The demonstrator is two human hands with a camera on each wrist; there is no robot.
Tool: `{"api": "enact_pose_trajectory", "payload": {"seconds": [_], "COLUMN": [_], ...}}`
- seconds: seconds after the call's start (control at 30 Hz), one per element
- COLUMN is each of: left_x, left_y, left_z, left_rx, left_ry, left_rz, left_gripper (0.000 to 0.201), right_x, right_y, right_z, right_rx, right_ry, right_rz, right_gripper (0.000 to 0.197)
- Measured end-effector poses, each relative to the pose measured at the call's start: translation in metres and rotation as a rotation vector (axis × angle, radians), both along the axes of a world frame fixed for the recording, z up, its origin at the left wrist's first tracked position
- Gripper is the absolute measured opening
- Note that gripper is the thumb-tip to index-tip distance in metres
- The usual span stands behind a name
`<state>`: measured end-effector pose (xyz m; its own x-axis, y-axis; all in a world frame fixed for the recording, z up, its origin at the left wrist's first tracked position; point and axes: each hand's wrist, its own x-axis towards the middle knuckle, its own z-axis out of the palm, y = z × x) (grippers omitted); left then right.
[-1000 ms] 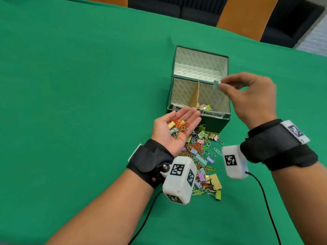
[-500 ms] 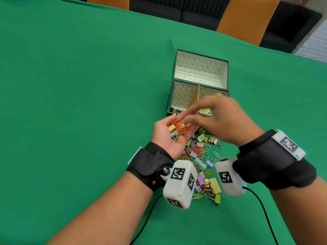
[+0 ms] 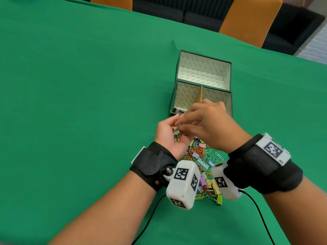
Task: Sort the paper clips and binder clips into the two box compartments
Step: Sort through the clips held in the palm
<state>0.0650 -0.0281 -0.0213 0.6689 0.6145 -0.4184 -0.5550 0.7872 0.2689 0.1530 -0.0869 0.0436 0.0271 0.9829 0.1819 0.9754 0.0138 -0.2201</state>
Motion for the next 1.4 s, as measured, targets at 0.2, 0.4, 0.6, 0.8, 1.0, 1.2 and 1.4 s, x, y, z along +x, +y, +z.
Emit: {"api": "enact_pose_trajectory", "payload": {"seconds": [0.2, 0.4, 0.6, 0.8, 1.0, 1.2, 1.4], "left_x": [-0.003, -0.003, -0.004, -0.005, -0.005, -0.003, -0.005], "left_y": [-0.003, -0.002, 0.001, 0.002, 0.002, -0.001, -0.008], "left_z": [0.003, 0.0, -0.001, -0.002, -0.001, 0.003, 0.012], "left_rx": [0.012, -0.001, -0.007, 0.006, 0.013, 0.027, 0.095], "left_ry": [-0.033, -0.094, -0.131, -0.149, -0.099, 0.067, 0.125], "left_rz": [0.0, -0.047, -0.061, -0.048, -0.034, 0.023, -0.024], "left_gripper": [0.033, 0.036, 0.037, 0.037, 0.041, 0.03, 0.067], "right_x": [0.006, 0.025, 0.049, 0.065, 0.042, 0.002, -0.005], "right_y": [-0.001, -0.005, 0.002, 0.012, 0.002, -0.005, 0.001], "right_z": [0.007, 0.021, 0.027, 0.009, 0.005, 0.02, -0.001], "right_rx": [0.06, 0.202, 0.452, 0.351, 0.207, -0.085, -0.202], "right_ry": [0.203, 0.382, 0.374, 0.221, 0.166, 0.144, -0.075], "right_rz": [-0.063, -0.222, -0.372, -0.513, -0.419, 0.007, 0.035], "right_gripper": [0.01, 0.005, 0.006, 0.008, 0.019, 0.012, 0.023]}}
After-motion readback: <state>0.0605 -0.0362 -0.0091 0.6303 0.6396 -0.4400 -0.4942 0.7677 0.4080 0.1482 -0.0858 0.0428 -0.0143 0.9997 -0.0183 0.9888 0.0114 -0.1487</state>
